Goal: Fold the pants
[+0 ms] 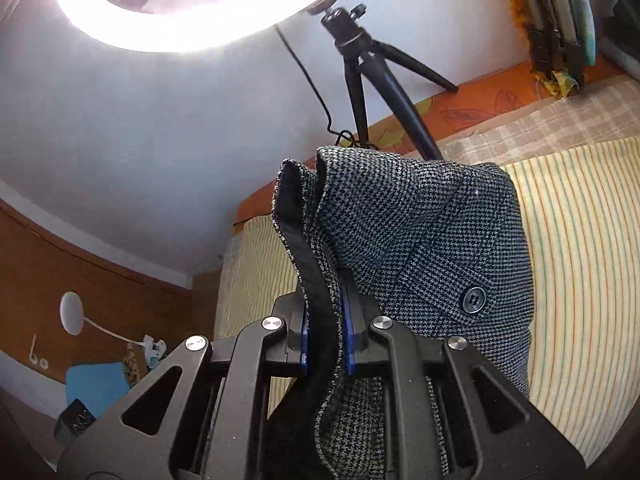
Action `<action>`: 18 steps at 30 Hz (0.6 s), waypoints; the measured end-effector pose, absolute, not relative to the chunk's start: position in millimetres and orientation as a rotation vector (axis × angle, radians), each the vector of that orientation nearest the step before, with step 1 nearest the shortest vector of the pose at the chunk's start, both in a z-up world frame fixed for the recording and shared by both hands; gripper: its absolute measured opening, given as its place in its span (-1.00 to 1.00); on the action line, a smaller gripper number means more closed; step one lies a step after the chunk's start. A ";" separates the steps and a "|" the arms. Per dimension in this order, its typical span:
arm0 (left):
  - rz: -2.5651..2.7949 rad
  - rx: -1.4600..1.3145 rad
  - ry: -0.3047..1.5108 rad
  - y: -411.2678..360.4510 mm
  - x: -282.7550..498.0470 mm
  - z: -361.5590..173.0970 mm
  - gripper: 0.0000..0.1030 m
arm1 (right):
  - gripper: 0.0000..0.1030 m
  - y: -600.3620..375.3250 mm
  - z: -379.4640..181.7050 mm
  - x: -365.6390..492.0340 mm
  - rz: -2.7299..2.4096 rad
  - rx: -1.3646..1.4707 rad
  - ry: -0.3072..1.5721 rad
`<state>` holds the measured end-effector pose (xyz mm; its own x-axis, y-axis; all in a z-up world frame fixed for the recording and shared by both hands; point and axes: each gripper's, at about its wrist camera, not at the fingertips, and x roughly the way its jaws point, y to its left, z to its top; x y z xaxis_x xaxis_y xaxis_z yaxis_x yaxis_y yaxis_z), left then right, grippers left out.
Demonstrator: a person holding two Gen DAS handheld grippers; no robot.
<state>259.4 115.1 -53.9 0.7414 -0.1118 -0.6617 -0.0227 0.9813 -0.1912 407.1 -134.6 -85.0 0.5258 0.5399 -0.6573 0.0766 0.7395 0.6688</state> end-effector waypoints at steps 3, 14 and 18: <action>-0.040 -0.190 0.725 119.0 257.9 -52.8 0.04 | -0.72 -109.8 -96.8 413.5 0.299 0.658 1.032; -0.079 -0.280 0.764 133.8 258.8 -60.3 0.04 | -0.50 -64.0 -87.5 408.7 0.563 0.533 1.048; -0.194 -0.345 0.815 122.0 256.7 -70.3 0.07 | -0.49 -105.6 -74.5 380.3 0.573 0.497 0.993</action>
